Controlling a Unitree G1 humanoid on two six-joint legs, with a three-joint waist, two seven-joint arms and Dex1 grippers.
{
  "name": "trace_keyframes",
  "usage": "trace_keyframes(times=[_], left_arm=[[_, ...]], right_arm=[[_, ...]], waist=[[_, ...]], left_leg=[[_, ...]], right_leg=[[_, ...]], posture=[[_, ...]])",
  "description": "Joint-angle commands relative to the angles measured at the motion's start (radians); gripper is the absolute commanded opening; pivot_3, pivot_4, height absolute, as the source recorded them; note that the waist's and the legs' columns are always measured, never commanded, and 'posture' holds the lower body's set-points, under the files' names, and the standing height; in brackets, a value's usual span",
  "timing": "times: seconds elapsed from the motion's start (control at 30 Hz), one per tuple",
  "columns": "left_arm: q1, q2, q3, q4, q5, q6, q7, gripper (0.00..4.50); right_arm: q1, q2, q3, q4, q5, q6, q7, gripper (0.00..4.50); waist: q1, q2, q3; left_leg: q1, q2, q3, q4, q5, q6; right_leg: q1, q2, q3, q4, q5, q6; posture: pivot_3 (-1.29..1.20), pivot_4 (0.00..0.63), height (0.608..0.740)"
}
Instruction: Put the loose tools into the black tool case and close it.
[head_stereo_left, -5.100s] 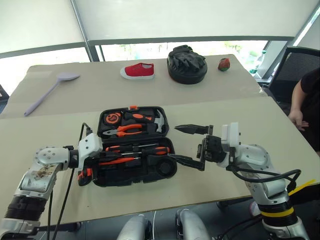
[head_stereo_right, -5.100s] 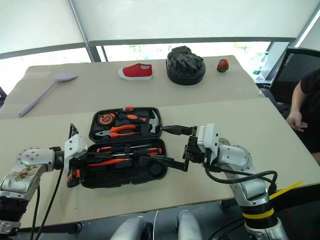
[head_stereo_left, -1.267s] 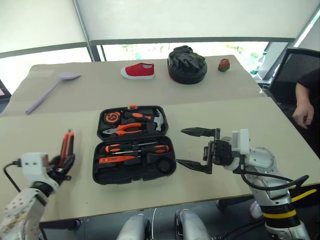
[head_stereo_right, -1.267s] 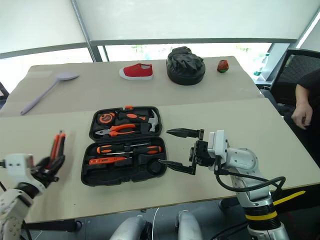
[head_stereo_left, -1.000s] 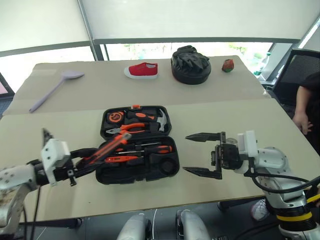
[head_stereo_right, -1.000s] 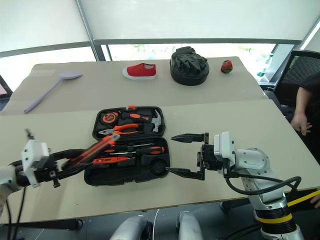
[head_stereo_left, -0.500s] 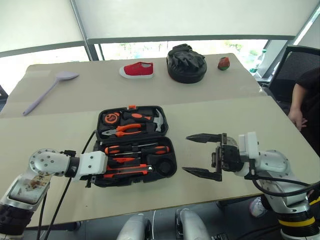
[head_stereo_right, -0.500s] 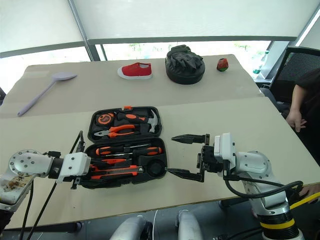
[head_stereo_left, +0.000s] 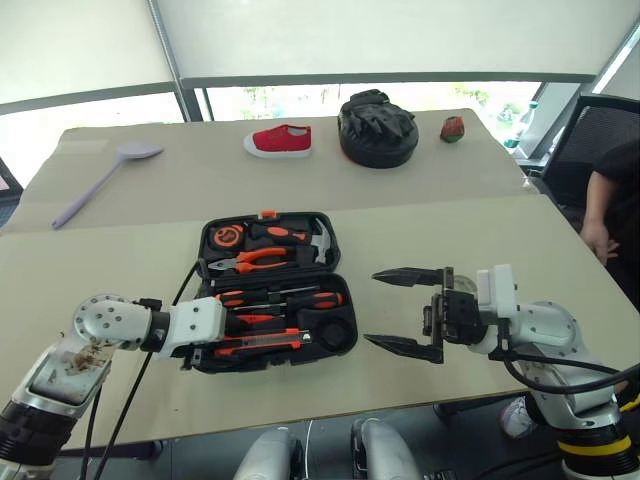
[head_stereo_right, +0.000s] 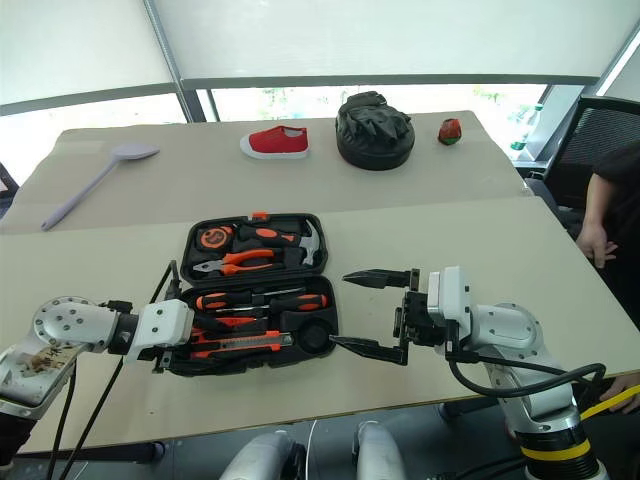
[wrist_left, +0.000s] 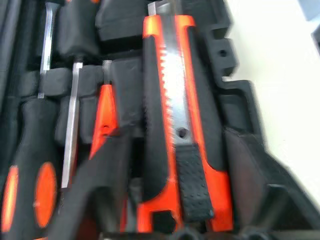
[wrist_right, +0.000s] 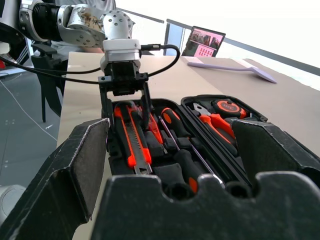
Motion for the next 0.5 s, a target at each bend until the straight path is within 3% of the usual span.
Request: trace_keyframes(times=[0.03, 0.23, 0.33, 0.5], left_arm=[[0.012, -0.048, 0.041, -0.022, -0.096, -0.017, -0.004, 4.41], [0.044, -0.080, 0.211, -0.039, -0.309, 0.056, -0.007, 4.41], [0.049, -0.114, 0.204, -0.011, -0.304, 0.014, -0.014, 3.64], [0.076, -0.159, 0.126, 0.027, -0.231, -0.085, -0.046, 1.74]], right_arm=[[-0.008, 0.001, -0.010, -0.016, 0.006, -0.010, 0.002, 4.50], [-0.001, 0.007, -0.018, 0.008, 0.002, -0.021, 0.001, 4.50], [0.012, 0.017, -0.010, 0.012, -0.006, -0.027, -0.002, 4.50], [0.015, 0.030, -0.016, 0.015, -0.019, -0.032, -0.017, 4.50]], waist=[[-0.002, 0.000, 0.000], [-0.003, 0.000, 0.000], [0.000, 0.000, 0.000], [0.000, 0.000, 0.000]], left_leg=[[0.000, 0.000, 0.000, 0.000, 0.000, 0.000], [-0.001, 0.000, 0.000, 0.000, 0.003, -0.005], [-0.001, 0.000, 0.000, 0.000, 0.000, -0.001], [0.000, 0.000, 0.000, 0.001, 0.001, -0.001]], right_leg=[[-0.001, 0.000, 0.000, 0.000, 0.000, 0.000], [-0.002, 0.000, 0.000, 0.000, 0.000, 0.000], [-0.001, 0.000, 0.000, 0.000, 0.000, 0.000], [0.000, 0.000, 0.000, 0.001, 0.000, 0.000]], posture=[[0.00, 0.150, 0.740], [0.00, 0.150, 0.740], [0.00, 0.150, 0.740], [0.00, 0.150, 0.740]])
